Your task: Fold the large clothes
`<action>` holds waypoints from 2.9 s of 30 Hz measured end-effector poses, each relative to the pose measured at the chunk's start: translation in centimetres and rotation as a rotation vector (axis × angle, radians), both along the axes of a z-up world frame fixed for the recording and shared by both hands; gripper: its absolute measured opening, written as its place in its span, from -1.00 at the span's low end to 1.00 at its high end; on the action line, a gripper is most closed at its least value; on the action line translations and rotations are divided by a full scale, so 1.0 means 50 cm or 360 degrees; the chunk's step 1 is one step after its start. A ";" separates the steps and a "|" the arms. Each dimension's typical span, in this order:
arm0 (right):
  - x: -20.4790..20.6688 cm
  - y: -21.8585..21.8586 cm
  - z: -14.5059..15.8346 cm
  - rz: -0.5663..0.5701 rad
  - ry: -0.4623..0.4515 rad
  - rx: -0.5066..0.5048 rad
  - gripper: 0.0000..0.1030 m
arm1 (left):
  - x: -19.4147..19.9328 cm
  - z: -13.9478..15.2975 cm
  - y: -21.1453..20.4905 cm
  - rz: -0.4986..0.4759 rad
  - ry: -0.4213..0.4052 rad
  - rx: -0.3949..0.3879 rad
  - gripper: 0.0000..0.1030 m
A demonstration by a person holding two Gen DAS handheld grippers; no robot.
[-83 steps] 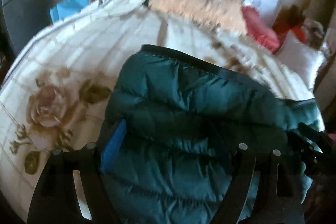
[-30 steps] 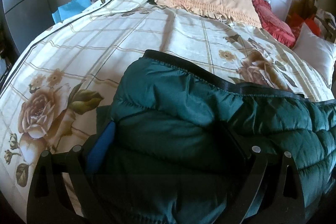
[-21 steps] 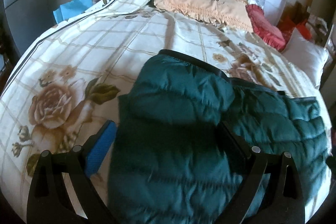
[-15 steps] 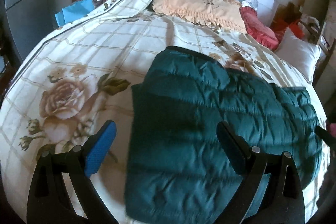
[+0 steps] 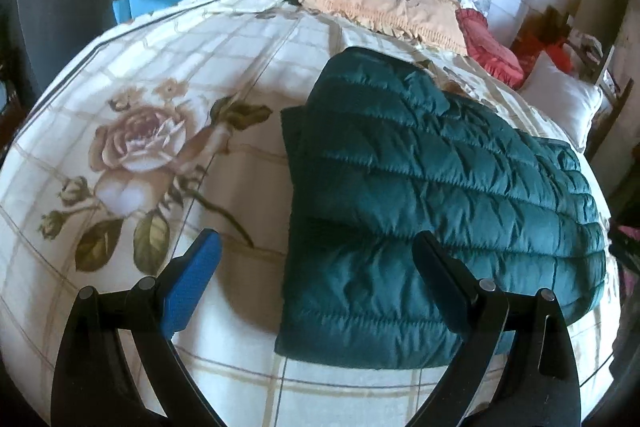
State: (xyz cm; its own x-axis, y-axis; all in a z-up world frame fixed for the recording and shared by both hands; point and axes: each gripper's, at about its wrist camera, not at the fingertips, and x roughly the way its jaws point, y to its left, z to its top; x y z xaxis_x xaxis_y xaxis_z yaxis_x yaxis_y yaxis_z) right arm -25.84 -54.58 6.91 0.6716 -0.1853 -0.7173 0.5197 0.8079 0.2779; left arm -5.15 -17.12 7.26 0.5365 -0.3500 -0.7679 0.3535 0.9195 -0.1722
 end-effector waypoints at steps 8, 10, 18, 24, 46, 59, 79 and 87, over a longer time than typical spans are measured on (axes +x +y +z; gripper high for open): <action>-0.063 -0.020 -0.039 -0.0006 0.0064 0.0081 0.78 | -0.016 -0.010 0.012 0.0005 0.0018 -0.0011 0.87; -0.072 -0.023 -0.045 -0.0008 0.0059 0.0111 0.78 | -0.020 -0.012 0.014 -0.0001 0.0017 -0.0008 0.87; -0.069 -0.019 -0.061 0.0045 0.0081 0.0157 0.91 | -0.025 -0.026 0.013 -0.0019 0.0056 -0.0023 0.87; -0.058 -0.013 -0.067 0.0067 0.0092 0.0173 0.93 | -0.024 -0.032 0.011 -0.0021 0.0062 -0.0019 0.87; -0.001 -0.049 -0.122 0.0192 0.0033 0.0361 0.99 | 0.015 -0.092 0.001 -0.0046 0.0269 -0.0248 0.97; 0.022 -0.051 -0.144 0.0231 0.0003 0.0445 1.00 | 0.009 -0.102 -0.032 -0.0052 0.0349 -0.0371 0.99; -0.078 0.048 -0.021 0.0360 -0.0101 0.0253 -0.08 | -0.139 0.010 0.036 -0.0271 0.0157 -0.0324 -0.12; -0.180 0.093 -0.045 0.0390 0.0008 0.0368 -0.03 | -0.229 -0.021 0.106 -0.0336 0.0234 -0.0248 -0.11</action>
State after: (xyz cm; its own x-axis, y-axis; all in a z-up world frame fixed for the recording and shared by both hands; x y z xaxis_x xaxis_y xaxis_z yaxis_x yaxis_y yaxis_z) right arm -34.82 -49.95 4.65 0.6726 0.1492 -0.7248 0.3194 0.8250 0.4662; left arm -16.59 -11.81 6.22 0.3262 -0.5615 -0.7604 0.4948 0.7869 -0.3688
